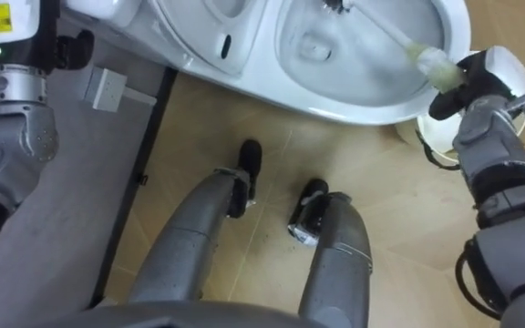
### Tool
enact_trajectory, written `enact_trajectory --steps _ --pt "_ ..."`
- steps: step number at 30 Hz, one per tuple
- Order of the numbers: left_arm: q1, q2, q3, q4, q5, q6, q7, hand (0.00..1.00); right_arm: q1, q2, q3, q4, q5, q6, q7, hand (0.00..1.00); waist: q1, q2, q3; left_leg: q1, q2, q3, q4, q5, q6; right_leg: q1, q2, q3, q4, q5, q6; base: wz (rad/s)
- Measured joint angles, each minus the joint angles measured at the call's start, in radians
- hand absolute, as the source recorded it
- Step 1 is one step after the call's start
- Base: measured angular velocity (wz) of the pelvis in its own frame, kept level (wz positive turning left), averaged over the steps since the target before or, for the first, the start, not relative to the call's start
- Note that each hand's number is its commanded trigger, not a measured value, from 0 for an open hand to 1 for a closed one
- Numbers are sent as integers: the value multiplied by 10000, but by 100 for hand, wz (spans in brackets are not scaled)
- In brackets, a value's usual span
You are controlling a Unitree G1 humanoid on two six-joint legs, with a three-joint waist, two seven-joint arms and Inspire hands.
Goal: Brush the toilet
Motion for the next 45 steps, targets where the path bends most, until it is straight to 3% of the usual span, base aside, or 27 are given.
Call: enact_trajectory --steps 5,11,15,19,25,27,30,31,34,35,41,45 --pt "9 -9 -305 -2 -62 -78 -273 0 70 -102 710 2 -2753 321 73 100 434 198 -12 48 22 -21 -157 43 -64 -3 -15 -56 -73 12 -59 0" --pt "84 -7 -303 45 -179 -396 -288 0 232 -286 1118 -376 -3911 615 157 100 669 438 -6 52 181 -122 -135 -35 -155 173 241 -149 -379 59 -105 -2" --pt "127 -3 -282 66 -201 -493 -254 0 760 -383 1105 -1327 -4619 886 152 100 685 534 -19 50 175 -121 -232 -41 -198 189 278 -274 -487 33 -153 1" --pt "454 51 -268 -32 -803 -687 -50 0 1570 -501 1074 -2672 -5151 1213 213 100 534 561 -49 83 373 -90 -245 -95 -265 353 448 -323 -748 47 -215 1" --pt "704 300 -279 -62 -1621 -963 224 0 2104 -1031 1094 -4067 -5604 1425 476 100 461 559 -54 72 525 7 -227 -131 -313 385 624 -288 -914 120 -311 -8" --pt "684 339 -323 -62 -1786 -1006 220 0 1874 -1112 1350 -3756 -4815 1362 436 100 500 558 -54 68 541 20 -176 -135 -319 399 638 -292 -898 130 -329 0" --pt "704 385 -323 -64 -1839 -1056 228 0 1526 -1074 1498 -2662 -1948 916 409 100 551 462 -76 52 526 80 -186 -129 -313 300 592 -248 -766 126 -326 -1" --pt "702 491 -309 -65 -1865 -1051 229 0 1322 -923 1479 -2197 -518 657 447 100 513 302 -75 25 503 204 -212 -101 -287 139 532 -105 -617 105 -322 -5" --pt "696 569 -273 -73 -1973 -1046 234 0 772 -443 833 -1198 3033 194 447 100 310 161 -72 34 479 366 -159 -41 -211 -13 378 97 -332 70 -272 -5" --pt "678 589 -267 -93 -1966 -1033 245 0 541 -335 486 -844 4153 173 446 100 155 102 -64 65 427 419 -165 -5 -157 -30 300 116 -239 58 -249 0" --pt "660 582 -256 -289 -2044 -943 486 0 513 -3 332 -476 7212 436 602 100 -439 -408 -50 108 313 462 -64 100 6 -42 162 224 4 31 -75 2" --pt "712 523 -257 -389 -1891 -864 440 0 583 56 250 -454 8118 661 802 100 -639 -448 -52 173 130 463 -206 168 112 -49 -38 242 143 -3 89 10"
